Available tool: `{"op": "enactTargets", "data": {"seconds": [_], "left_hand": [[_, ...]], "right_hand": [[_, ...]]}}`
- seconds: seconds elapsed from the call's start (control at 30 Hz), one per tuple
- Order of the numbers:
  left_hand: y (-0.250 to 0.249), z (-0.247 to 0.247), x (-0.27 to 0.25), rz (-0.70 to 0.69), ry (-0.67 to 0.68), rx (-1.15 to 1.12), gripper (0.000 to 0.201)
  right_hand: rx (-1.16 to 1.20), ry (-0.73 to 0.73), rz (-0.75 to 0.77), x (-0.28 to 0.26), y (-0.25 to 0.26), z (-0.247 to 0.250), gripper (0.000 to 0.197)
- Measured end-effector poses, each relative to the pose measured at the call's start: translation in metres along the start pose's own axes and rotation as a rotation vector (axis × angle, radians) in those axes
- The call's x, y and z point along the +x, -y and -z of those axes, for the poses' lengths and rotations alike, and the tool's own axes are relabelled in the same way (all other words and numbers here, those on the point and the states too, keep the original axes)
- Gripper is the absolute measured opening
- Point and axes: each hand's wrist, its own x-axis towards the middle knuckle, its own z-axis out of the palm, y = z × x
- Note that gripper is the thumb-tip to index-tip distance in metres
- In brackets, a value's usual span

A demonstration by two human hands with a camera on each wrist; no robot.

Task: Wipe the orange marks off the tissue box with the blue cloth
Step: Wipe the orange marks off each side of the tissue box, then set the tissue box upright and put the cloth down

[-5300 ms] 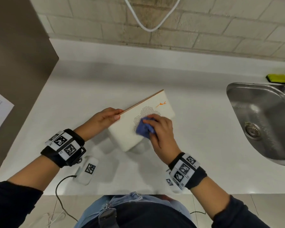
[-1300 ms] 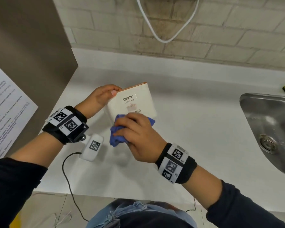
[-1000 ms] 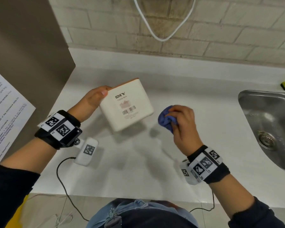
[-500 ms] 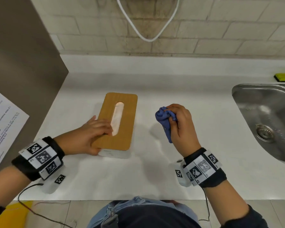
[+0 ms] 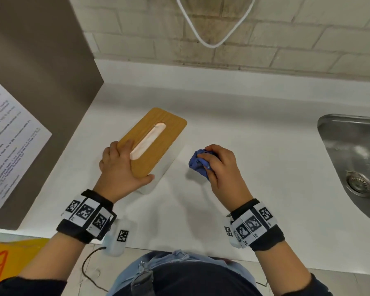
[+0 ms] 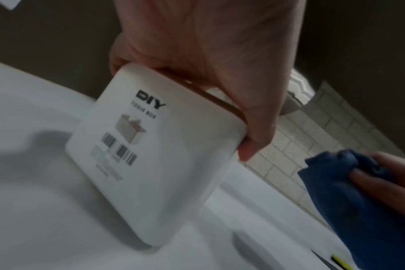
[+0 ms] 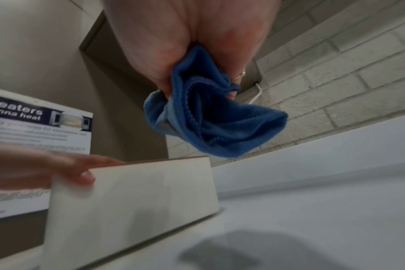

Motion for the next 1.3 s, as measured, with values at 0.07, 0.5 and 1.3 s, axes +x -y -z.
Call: {"op": "enactTargets", "data": {"seconds": [0.07, 0.5, 1.3], "left_hand": [[0.008, 0.005, 0.006, -0.022, 0.041, -0.083, 0.109], [0.019, 0.018, 0.034, -0.201, 0.327, -0.402, 0.096], [-0.037, -0.023, -0.005, -0.198, 0.057, -0.146, 0.103]], "right_hand": [[-0.06, 0.099, 0.025, -0.005, -0.009, -0.007, 0.024], [-0.089, 0.027, -0.118, -0.038, -0.042, 0.017, 0.033], [-0.472, -0.209, -0.604, -0.222, -0.047, 0.06, 0.026]]}}
